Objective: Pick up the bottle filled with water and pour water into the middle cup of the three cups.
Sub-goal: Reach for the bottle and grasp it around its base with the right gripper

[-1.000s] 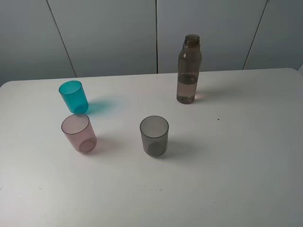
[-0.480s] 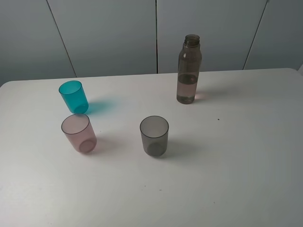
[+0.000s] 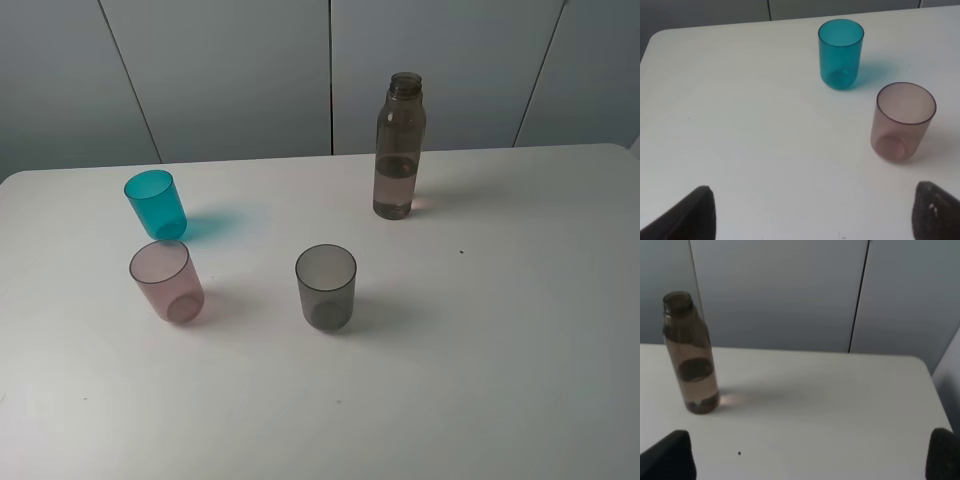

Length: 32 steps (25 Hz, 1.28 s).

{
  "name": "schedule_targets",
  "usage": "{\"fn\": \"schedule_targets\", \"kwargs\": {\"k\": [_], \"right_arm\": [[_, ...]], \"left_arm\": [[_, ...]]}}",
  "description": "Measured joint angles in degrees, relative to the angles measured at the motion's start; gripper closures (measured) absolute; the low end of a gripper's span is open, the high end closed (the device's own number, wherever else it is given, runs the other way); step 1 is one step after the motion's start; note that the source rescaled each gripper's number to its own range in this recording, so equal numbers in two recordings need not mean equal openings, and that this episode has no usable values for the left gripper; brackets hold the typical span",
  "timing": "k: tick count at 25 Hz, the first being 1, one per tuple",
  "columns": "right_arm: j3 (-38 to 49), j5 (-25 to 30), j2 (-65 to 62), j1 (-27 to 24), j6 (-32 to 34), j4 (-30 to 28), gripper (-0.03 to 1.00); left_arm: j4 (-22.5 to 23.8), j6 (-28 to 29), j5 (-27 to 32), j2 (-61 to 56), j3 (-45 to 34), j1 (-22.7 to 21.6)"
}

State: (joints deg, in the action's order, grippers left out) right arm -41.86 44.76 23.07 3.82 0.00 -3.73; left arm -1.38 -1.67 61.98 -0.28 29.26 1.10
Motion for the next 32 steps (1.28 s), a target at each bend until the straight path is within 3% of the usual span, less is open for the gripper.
{"fn": "schedule_targets", "kwargs": {"k": [7, 17, 26, 32], "right_arm": [[-3.70, -13.17, 19.40, 0.12, -6.19, 4.93, -0.03], [-3.82, -18.92, 40.88, 9.61, -8.21, 6.10, -0.03], [-1.23, -30.23, 52.73, 11.92, -8.43, 7.59, -0.03], [5.02, -49.46, 58.65, 17.30, -8.65, 7.59, -0.03]], "left_arm": [[0.00, 0.00, 0.00, 0.00, 0.00, 0.00], [0.00, 0.00, 0.00, 0.00, 0.00, 0.00], [0.00, -0.23, 0.00, 0.00, 0.00, 0.00], [0.00, -0.23, 0.00, 0.00, 0.00, 0.00]]}}
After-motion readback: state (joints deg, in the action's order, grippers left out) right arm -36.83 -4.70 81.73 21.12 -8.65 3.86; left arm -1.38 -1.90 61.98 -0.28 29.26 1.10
